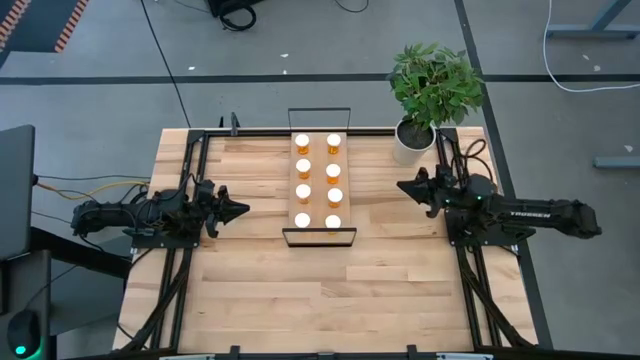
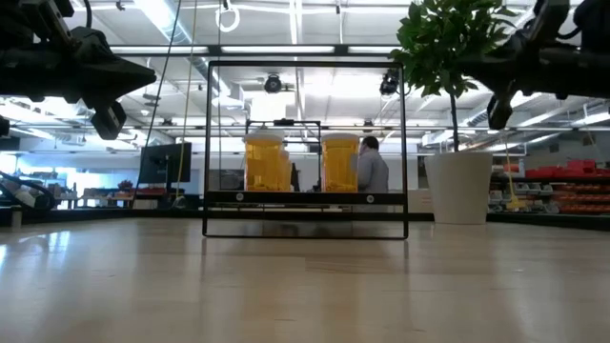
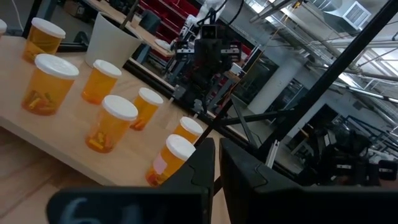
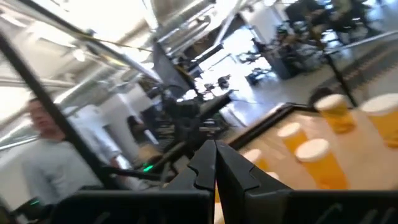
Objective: Pick and place medicine bottles onto shelf by color
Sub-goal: Return to Home Position
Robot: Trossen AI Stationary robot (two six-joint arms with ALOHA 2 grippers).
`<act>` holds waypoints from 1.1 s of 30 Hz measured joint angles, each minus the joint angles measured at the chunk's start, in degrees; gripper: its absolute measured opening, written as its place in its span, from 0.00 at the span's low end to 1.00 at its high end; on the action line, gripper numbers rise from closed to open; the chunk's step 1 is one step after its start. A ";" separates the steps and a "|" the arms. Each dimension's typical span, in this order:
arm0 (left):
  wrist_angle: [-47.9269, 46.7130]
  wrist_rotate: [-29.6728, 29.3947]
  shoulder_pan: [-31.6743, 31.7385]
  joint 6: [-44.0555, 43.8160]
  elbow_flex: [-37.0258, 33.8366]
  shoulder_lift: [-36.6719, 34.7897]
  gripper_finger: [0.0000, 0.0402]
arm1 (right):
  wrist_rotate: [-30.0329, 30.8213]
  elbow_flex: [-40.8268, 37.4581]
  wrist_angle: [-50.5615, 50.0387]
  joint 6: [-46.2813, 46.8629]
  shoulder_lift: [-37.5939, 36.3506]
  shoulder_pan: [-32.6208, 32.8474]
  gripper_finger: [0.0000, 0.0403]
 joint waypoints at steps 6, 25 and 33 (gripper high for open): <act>0.00 0.00 -0.01 0.02 0.00 0.00 0.09 | -7.93 0.02 -11.99 2.80 -10.47 -3.58 0.03; -0.07 0.01 0.00 0.03 -0.02 0.00 0.08 | 8.35 0.06 -28.08 -0.18 -16.93 13.48 0.02; -0.05 0.00 -0.02 0.01 -0.02 0.00 0.10 | 18.82 0.09 -26.84 -9.22 -16.88 16.57 0.02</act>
